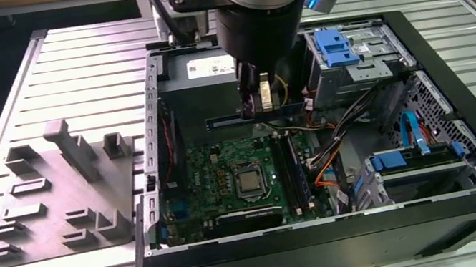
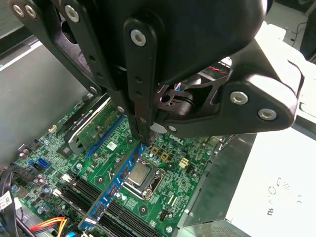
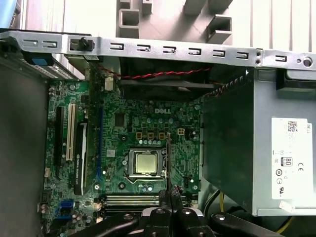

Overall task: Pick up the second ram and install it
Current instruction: 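Pick up the second ram and move it above second insertion slot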

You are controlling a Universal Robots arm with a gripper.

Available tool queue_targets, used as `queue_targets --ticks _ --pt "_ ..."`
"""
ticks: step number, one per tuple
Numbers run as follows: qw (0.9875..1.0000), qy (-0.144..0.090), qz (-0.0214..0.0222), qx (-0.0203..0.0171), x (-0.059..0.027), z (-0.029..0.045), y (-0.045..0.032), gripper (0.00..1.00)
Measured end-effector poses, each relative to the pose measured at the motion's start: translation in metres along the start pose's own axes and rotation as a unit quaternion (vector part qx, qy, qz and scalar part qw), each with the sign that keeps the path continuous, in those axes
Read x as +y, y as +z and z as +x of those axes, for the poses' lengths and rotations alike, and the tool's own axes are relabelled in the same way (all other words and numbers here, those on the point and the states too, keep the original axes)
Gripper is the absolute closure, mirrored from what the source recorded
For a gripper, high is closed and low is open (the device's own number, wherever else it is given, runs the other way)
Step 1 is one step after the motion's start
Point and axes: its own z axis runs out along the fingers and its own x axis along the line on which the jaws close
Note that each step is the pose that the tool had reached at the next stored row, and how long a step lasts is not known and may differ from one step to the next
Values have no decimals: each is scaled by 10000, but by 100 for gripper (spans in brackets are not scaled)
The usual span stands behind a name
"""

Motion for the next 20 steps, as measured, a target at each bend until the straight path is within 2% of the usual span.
queue_targets --ticks 16,20 --pt "10000 -24 -2 1 -6 10 103 92" --pt "10000 -24 -3 1 -9 15 151 92"
